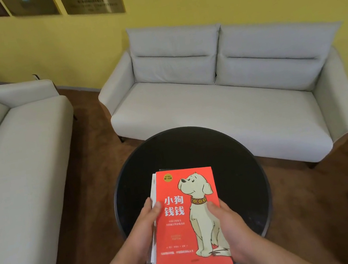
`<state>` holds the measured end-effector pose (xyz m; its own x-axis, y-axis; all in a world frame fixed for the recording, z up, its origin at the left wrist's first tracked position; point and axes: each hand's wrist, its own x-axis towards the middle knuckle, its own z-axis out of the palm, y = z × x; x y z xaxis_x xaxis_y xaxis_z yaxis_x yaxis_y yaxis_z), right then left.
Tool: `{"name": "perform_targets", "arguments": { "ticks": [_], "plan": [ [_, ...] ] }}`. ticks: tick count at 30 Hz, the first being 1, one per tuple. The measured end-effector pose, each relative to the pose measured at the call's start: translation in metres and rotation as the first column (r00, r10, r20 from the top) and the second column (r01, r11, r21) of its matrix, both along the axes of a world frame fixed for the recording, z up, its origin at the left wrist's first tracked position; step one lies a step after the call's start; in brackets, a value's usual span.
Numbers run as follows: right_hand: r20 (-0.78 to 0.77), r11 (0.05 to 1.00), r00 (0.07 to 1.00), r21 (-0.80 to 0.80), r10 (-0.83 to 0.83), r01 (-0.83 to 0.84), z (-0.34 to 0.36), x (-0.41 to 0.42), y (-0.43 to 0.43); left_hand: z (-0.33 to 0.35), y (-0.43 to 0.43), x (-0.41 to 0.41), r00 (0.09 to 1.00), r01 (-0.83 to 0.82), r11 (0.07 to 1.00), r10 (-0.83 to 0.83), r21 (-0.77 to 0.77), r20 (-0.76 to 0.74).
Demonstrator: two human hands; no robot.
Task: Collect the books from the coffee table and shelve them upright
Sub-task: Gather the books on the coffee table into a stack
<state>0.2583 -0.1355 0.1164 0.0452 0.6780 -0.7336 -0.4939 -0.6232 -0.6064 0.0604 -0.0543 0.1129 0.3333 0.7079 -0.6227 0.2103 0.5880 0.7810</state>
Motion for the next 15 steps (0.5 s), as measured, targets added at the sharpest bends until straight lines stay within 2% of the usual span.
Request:
{"name": "perform_targets", "arguments": {
  "ticks": [2, 7, 11, 15],
  "plan": [
    [-0.036, 1.0, 0.999, -0.001, -0.031, 0.031, 0.0, -0.012, 0.004, -0.012, 0.009, -0.008, 0.999, -0.035, 0.998, 0.036, -0.049, 0.022],
    [0.084, 0.993, 0.994, 0.09, 0.072, -0.08, -0.012, -0.022, 0.013, -0.013, 0.013, -0.021, 0.994, -0.074, 0.988, 0.083, -0.136, 0.066],
    [0.02, 0.995, 1.0, 0.102, -0.014, 0.012, -0.013, -0.014, 0.014, 0.003, 0.009, -0.007, 0.991, -0.052, 0.994, 0.063, -0.098, 0.122],
    [-0.042, 0.994, 0.997, 0.081, -0.067, 0.07, -0.014, -0.021, 0.017, 0.012, 0.006, 0.0, 0.992, -0.059, 0.992, 0.07, -0.111, 0.1]
  ]
}}
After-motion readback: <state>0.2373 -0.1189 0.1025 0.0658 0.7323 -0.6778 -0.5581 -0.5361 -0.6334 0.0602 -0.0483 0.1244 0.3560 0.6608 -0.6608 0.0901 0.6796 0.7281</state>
